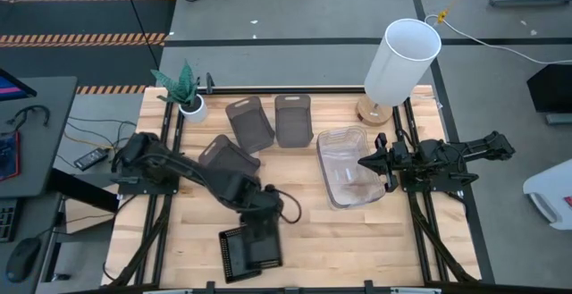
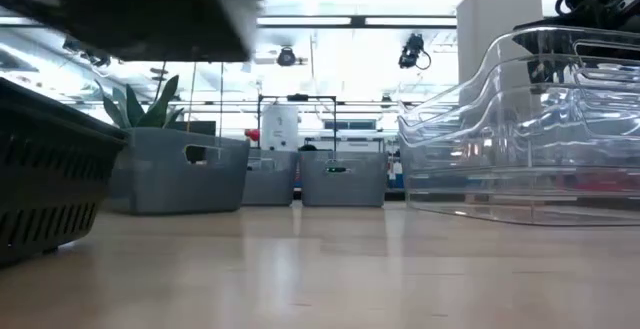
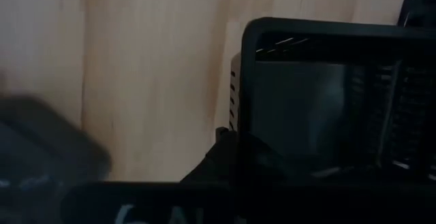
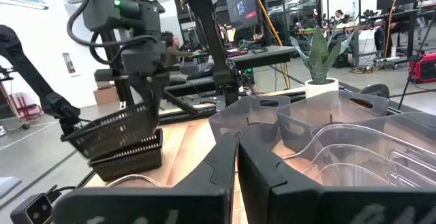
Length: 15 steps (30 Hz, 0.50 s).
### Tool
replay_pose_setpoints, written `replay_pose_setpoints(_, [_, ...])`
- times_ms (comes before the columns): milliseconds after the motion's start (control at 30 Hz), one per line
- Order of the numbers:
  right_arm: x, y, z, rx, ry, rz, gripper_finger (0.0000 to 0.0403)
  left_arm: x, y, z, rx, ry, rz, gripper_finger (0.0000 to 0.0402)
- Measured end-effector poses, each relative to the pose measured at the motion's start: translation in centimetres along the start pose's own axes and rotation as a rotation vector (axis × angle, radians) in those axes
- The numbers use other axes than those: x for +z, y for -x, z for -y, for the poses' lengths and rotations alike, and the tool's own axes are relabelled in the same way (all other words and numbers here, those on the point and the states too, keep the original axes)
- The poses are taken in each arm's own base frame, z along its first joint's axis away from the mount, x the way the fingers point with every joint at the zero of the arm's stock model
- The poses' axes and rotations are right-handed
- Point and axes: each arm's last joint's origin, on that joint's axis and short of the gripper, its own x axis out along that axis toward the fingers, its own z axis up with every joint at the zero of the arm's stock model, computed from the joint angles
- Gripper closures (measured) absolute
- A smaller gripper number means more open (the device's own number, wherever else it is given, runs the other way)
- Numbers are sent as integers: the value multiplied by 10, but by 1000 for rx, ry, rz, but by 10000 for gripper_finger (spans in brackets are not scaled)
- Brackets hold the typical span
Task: Stack baskets by color
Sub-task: Stack the right black bin on the black bins
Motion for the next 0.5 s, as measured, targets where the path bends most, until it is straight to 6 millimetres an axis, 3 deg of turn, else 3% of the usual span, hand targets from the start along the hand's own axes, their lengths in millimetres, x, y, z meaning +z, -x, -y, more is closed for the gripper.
replay_pose_setpoints(267, [0,0,0,0,0,0,380,-28,2,21,42,-46,-125,393])
replay_pose_setpoints(500, [0,0,0,1,0,0,380,-38,-5,35,93,-7,-123,393])
